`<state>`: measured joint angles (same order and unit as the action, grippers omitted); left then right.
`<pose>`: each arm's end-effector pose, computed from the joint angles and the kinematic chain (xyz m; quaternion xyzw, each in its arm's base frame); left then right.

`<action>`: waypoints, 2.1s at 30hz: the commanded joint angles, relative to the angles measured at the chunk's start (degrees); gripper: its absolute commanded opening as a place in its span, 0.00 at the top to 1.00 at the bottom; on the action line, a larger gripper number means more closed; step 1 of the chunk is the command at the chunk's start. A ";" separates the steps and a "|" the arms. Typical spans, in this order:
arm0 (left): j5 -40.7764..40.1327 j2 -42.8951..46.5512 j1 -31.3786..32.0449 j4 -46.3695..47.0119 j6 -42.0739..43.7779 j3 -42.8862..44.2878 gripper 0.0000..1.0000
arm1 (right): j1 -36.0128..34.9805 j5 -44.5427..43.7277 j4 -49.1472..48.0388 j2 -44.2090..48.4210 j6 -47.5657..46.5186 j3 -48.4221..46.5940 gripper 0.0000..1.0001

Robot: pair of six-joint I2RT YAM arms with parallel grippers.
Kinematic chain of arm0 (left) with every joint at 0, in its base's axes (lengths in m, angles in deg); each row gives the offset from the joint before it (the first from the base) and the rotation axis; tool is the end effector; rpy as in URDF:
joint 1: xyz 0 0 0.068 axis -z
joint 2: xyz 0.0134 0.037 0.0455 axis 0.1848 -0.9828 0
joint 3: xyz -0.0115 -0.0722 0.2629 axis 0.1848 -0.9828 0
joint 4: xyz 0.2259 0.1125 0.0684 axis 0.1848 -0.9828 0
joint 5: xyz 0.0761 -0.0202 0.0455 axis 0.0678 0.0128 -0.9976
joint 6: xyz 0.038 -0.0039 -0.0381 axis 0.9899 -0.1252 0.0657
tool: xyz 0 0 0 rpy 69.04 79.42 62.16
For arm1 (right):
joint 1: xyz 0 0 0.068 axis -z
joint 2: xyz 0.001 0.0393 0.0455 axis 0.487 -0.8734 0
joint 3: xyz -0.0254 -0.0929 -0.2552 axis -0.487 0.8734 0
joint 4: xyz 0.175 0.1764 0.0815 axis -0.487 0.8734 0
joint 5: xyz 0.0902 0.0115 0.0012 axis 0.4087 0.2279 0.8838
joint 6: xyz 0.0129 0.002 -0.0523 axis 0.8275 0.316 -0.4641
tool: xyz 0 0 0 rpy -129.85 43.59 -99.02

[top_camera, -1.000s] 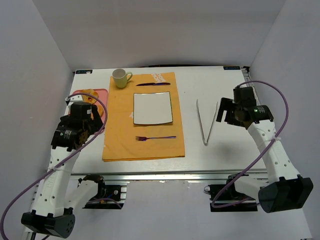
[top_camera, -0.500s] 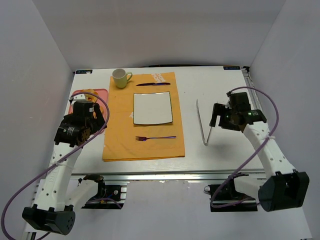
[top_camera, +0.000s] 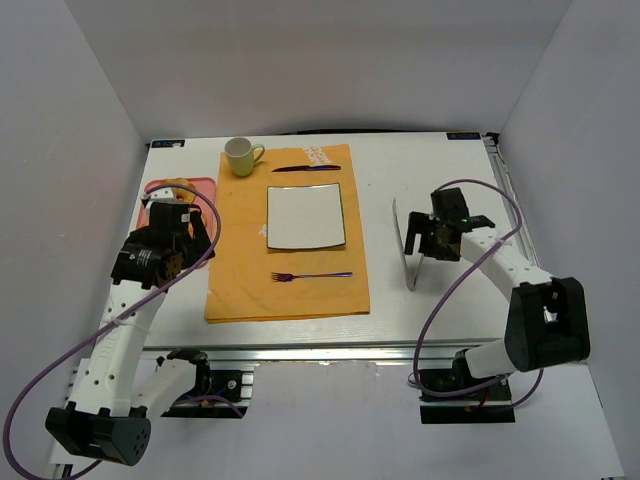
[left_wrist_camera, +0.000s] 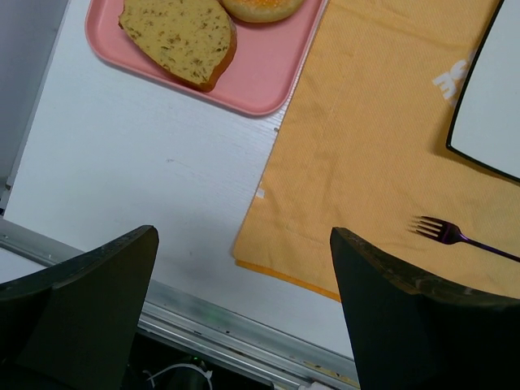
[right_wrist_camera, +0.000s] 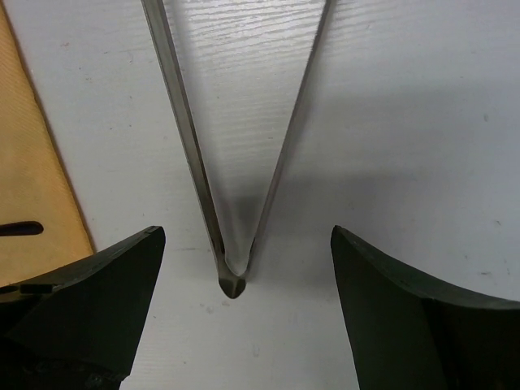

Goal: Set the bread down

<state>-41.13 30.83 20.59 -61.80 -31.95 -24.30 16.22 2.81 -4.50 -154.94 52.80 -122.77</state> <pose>0.1642 -0.0145 0.3389 -0.1737 0.9101 0.0900 0.3654 0.2739 0.0600 0.2248 0.0519 0.9531 0.0422 0.2951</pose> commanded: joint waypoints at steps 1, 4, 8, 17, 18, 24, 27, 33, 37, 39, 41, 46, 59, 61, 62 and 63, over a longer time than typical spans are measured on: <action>-0.95 0.03 0.09 -1.09 0.50 0.25 0.02 | -1.92 -2.45 -5.28 -2.78 -0.44 -0.77 0.11; -1.39 -0.32 0.00 -1.45 0.59 0.78 0.02 | -3.50 -4.56 -6.08 -5.59 0.26 -1.21 0.11; -1.74 -1.02 0.00 -1.97 0.59 1.74 0.02 | -5.35 -7.89 -7.48 -9.27 3.23 -1.74 0.11; -2.79 -2.43 0.09 -3.29 1.47 3.77 0.02 | -7.20 -11.77 -9.68 -17.45 7.46 -2.53 0.13; -2.97 -2.69 0.00 -3.47 1.47 4.03 0.02 | -7.29 -12.03 -9.86 -17.64 7.99 -2.44 0.22; -4.20 -3.66 0.00 -4.87 1.65 8.68 0.02 | -7.72 -13.34 -6.62 -13.52 8.26 -6.04 0.61; -5.69 -5.24 0.09 -6.45 1.56 14.83 0.02 | -9.13 -15.63 0.41 -8.42 6.24 -11.92 0.66; -7.98 -10.15 0.00 -9.70 0.16 31.94 0.02 | -19.92 -11.18 11.14 -6.20 3.16 -30.87 0.72; -7.89 -12.79 0.00 -11.64 -0.99 40.93 0.02 | -30.03 -2.91 12.29 -16.28 3.69 -43.64 0.70; -8.07 -13.41 0.00 -13.04 -1.17 44.27 0.02 | -35.57 0.26 11.85 -20.78 3.86 -51.81 0.70; -8.59 -13.33 0.00 -14.01 -1.25 45.95 0.02 | -39.97 2.81 11.41 -27.72 3.95 -57.52 0.71; -12.54 -10.61 0.00 -16.57 -1.17 49.47 0.02 | -44.72 8.88 8.96 -43.70 7.81 -75.88 0.72; -10.71 -5.42 0.00 -16.48 -0.81 43.42 0.02 | -45.52 11.70 -7.04 -54.72 21.96 -79.08 0.62; -10.44 -4.80 0.00 -16.65 -0.81 42.53 0.02 | -45.61 10.74 -7.40 -55.52 22.93 -79.08 0.61; -10.18 -4.28 0.00 -16.74 -0.73 42.27 0.02 | -45.61 10.38 -7.74 -55.52 23.02 -78.91 0.62; -10.00 -4.01 0.00 -16.83 -0.64 41.57 0.02 | -45.61 9.77 -8.01 -55.34 23.37 -78.21 0.62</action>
<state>-52.17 25.98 20.59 -77.80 -32.72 18.43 -29.31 13.24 -8.13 -209.60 73.50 -199.40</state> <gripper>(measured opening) 0.983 0.390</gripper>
